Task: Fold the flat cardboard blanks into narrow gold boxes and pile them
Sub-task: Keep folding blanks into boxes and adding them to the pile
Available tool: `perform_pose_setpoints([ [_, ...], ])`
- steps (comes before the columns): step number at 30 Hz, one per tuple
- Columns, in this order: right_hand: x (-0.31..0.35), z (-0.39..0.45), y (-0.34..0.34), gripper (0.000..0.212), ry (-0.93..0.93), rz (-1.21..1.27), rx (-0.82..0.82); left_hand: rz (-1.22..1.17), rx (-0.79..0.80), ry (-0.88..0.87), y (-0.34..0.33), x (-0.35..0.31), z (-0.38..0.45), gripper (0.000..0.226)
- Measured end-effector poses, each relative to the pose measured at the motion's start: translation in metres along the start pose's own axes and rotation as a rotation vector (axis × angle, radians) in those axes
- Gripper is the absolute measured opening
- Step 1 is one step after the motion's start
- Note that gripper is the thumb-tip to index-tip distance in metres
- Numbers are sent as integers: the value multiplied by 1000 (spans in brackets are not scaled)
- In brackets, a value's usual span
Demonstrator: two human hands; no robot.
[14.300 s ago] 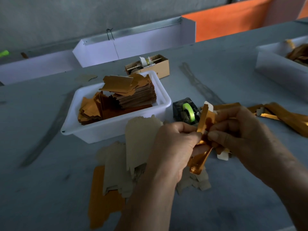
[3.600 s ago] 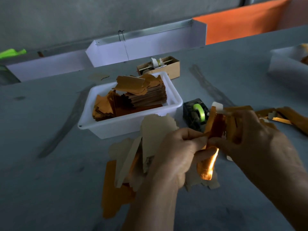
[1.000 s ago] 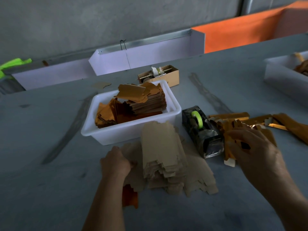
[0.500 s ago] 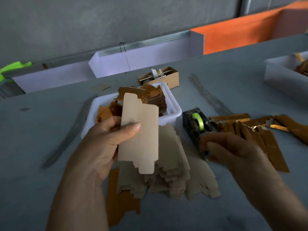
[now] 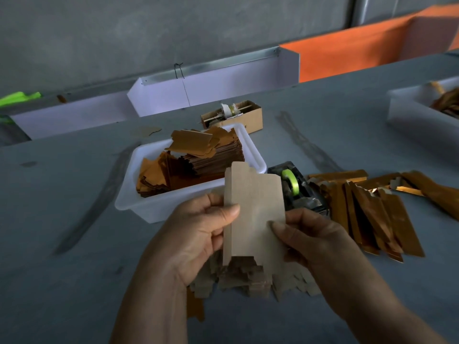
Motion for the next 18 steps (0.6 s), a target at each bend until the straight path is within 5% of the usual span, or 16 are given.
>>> perform_pose_setpoints([
  [18, -4, 5, 15, 10, 221, -272, -175, 269, -279, -150, -22, 11, 1, 25],
])
Point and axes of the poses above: each hand's wrist, its own z-axis towards the middle knuckle, its own y-axis out of the back of the hand, x = y × z, the point moved 7 cm from there along z, towards the middle knuckle, and after that the axes turned 3 degrees about -x, right-handed, at the moved point
